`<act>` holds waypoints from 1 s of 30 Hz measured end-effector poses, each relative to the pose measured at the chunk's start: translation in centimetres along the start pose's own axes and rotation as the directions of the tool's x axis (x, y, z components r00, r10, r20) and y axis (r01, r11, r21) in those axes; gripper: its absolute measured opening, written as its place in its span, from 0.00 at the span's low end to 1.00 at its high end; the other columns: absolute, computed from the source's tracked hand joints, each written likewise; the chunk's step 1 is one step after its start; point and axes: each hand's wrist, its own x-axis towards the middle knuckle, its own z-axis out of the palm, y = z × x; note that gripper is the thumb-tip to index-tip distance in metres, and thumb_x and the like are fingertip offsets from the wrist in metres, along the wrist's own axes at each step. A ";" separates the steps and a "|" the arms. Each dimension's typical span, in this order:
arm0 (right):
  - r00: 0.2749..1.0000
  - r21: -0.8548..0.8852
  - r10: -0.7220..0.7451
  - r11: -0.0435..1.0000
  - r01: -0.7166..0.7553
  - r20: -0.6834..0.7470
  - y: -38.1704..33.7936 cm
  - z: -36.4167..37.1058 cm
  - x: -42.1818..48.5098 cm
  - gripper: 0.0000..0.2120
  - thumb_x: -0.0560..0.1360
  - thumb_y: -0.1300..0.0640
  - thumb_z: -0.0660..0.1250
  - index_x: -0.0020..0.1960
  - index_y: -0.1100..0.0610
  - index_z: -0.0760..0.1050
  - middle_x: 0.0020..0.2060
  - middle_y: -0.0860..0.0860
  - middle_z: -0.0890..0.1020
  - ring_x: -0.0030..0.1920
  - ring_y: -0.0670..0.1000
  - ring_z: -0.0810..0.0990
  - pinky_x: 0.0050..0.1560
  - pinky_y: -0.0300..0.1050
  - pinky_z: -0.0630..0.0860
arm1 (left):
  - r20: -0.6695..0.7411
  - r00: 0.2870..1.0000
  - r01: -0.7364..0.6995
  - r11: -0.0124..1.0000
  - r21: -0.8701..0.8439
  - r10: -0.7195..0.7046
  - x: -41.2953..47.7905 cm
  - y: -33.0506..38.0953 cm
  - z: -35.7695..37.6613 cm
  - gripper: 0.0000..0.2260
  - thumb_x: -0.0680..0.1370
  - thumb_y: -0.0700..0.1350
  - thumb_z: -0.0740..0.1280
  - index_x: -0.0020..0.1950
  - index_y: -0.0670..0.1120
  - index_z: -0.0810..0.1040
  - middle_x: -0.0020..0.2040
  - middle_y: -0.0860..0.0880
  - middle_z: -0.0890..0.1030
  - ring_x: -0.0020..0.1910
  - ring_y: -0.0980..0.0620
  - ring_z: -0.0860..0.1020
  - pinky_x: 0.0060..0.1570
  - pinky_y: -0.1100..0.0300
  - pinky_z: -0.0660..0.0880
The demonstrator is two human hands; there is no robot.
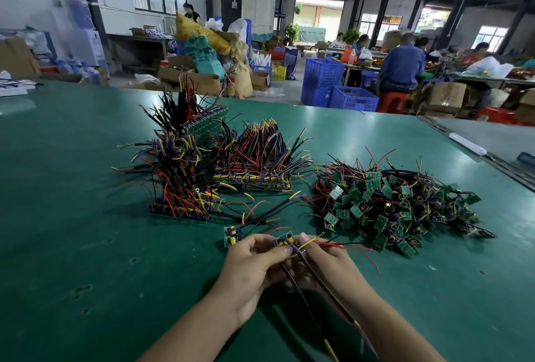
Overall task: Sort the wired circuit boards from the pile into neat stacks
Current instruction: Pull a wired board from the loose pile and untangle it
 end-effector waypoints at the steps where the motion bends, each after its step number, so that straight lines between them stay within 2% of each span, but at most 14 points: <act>1: 0.995 0.090 0.066 0.993 -0.072 0.073 -0.2 0.0 -0.1 0.20 0.75 0.46 0.66 0.53 0.63 0.80 0.42 0.62 0.83 0.35 0.58 0.82 0.35 0.50 0.81 | -0.013 1.000 -0.001 1.000 -0.025 0.001 0.0 0.1 0.0 0.09 0.71 0.29 0.71 0.47 0.38 0.75 0.32 0.47 0.80 0.29 0.50 0.80 0.30 0.57 0.79; 3: 0.963 0.129 0.185 0.969 -0.212 0.194 -1.0 -0.3 -0.4 0.20 0.76 0.45 0.63 0.55 0.60 0.79 0.41 0.60 0.82 0.31 0.57 0.81 0.28 0.45 0.78 | -0.054 0.998 -0.014 0.998 -0.053 0.012 0.2 0.2 0.0 0.09 0.71 0.28 0.70 0.47 0.39 0.75 0.33 0.46 0.80 0.29 0.52 0.80 0.29 0.60 0.78; 5: 0.922 0.029 0.298 0.949 -0.314 0.246 -1.6 -0.8 -0.6 0.24 0.72 0.41 0.61 0.58 0.58 0.76 0.35 0.58 0.81 0.27 0.56 0.80 0.24 0.41 0.75 | -0.092 0.996 -0.024 0.998 -0.050 0.019 0.4 0.3 -0.1 0.09 0.72 0.27 0.69 0.47 0.39 0.76 0.38 0.42 0.80 0.32 0.51 0.80 0.31 0.62 0.78; 7: 0.890 -0.085 0.358 0.933 -0.349 0.283 -2.1 -1.3 -0.9 0.28 0.72 0.37 0.59 0.65 0.53 0.70 0.32 0.56 0.80 0.25 0.54 0.79 0.24 0.39 0.74 | -0.122 0.992 -0.039 0.999 -0.037 0.034 0.5 0.4 -0.3 0.09 0.72 0.28 0.69 0.49 0.38 0.76 0.42 0.40 0.80 0.34 0.51 0.81 0.31 0.63 0.77; 9: 0.873 -0.163 0.362 0.932 -0.325 0.326 -2.2 -2.1 -1.2 0.30 0.73 0.38 0.65 0.68 0.55 0.67 0.32 0.56 0.79 0.25 0.54 0.78 0.26 0.40 0.74 | -0.138 0.989 -0.052 0.998 -0.036 0.047 0.8 0.5 -0.6 0.08 0.73 0.29 0.69 0.50 0.38 0.76 0.42 0.41 0.80 0.32 0.53 0.81 0.29 0.64 0.76; 12: 0.891 -0.241 0.298 0.944 -0.224 0.342 -2.5 -3.0 -1.7 0.22 0.71 0.49 0.74 0.56 0.62 0.72 0.33 0.59 0.79 0.27 0.55 0.81 0.27 0.42 0.77 | -0.162 0.984 -0.081 0.997 -0.010 0.078 1.0 0.7 -1.1 0.07 0.74 0.31 0.69 0.50 0.39 0.77 0.37 0.43 0.81 0.29 0.56 0.80 0.28 0.66 0.74; 14: 0.900 -0.253 0.271 0.949 -0.190 0.342 -2.8 -3.2 -1.9 0.14 0.72 0.50 0.73 0.43 0.61 0.75 0.34 0.61 0.80 0.29 0.56 0.82 0.26 0.42 0.77 | -0.185 0.977 -0.103 0.994 0.026 0.106 1.2 0.7 -1.3 0.07 0.73 0.32 0.70 0.49 0.39 0.78 0.36 0.45 0.81 0.29 0.56 0.79 0.29 0.65 0.71; 16: 0.913 -0.237 0.253 0.954 -0.181 0.320 -3.2 -3.6 -1.9 0.14 0.73 0.49 0.70 0.35 0.58 0.75 0.32 0.61 0.79 0.28 0.56 0.82 0.25 0.41 0.76 | -0.207 0.969 -0.124 0.990 0.068 0.136 1.4 0.5 -1.5 0.07 0.73 0.32 0.71 0.48 0.40 0.79 0.33 0.47 0.81 0.28 0.57 0.78 0.30 0.64 0.70; 19: 0.915 -0.123 0.223 0.974 -0.193 0.336 -3.5 -4.3 -1.9 0.17 0.75 0.48 0.67 0.32 0.56 0.73 0.26 0.56 0.75 0.22 0.53 0.77 0.20 0.38 0.71 | -0.230 0.953 -0.165 0.974 0.152 0.197 1.5 0.3 -1.5 0.08 0.71 0.33 0.73 0.46 0.43 0.81 0.32 0.48 0.81 0.30 0.55 0.78 0.32 0.65 0.72; 22: 0.909 0.111 0.203 0.960 -0.259 0.365 -3.6 -4.4 -1.7 0.16 0.74 0.47 0.66 0.34 0.57 0.73 0.26 0.55 0.75 0.20 0.51 0.75 0.17 0.37 0.68 | -0.218 0.948 -0.174 0.953 0.248 0.230 1.4 0.3 -1.5 0.09 0.70 0.37 0.76 0.46 0.48 0.82 0.32 0.50 0.82 0.37 0.52 0.79 0.44 0.56 0.74; 24: 0.900 0.296 0.160 0.909 -0.294 0.405 -3.4 -4.3 -1.5 0.17 0.75 0.46 0.65 0.38 0.59 0.76 0.30 0.55 0.78 0.21 0.51 0.77 0.18 0.38 0.71 | -0.212 0.950 -0.164 0.946 0.281 0.228 1.3 0.4 -1.5 0.10 0.70 0.38 0.76 0.47 0.50 0.83 0.39 0.48 0.84 0.43 0.50 0.81 0.54 0.51 0.75; 27: 0.865 0.450 0.024 0.847 -0.284 0.501 -2.9 -3.8 -1.1 0.22 0.72 0.39 0.69 0.45 0.60 0.79 0.40 0.57 0.82 0.33 0.55 0.82 0.25 0.44 0.77 | -0.187 0.957 -0.165 0.947 0.277 0.221 1.1 0.7 -1.5 0.12 0.70 0.36 0.75 0.51 0.48 0.83 0.50 0.44 0.84 0.53 0.46 0.81 0.61 0.49 0.75; 28: 0.839 0.475 -0.030 0.835 -0.277 0.543 -2.8 -3.7 -1.1 0.26 0.71 0.36 0.69 0.49 0.61 0.79 0.45 0.59 0.82 0.40 0.57 0.83 0.32 0.47 0.79 | -0.172 0.962 -0.165 0.955 0.246 0.211 1.1 0.8 -1.5 0.13 0.70 0.35 0.75 0.52 0.47 0.82 0.49 0.44 0.84 0.51 0.47 0.81 0.58 0.51 0.76; 30: 0.798 0.528 -0.124 0.807 -0.265 0.590 -2.4 -3.5 -0.9 0.33 0.74 0.32 0.61 0.58 0.62 0.77 0.56 0.62 0.80 0.54 0.61 0.80 0.48 0.53 0.78 | -0.129 0.978 -0.145 0.978 0.152 0.164 1.2 0.8 -1.4 0.14 0.70 0.32 0.73 0.52 0.45 0.82 0.43 0.48 0.85 0.43 0.54 0.82 0.48 0.59 0.78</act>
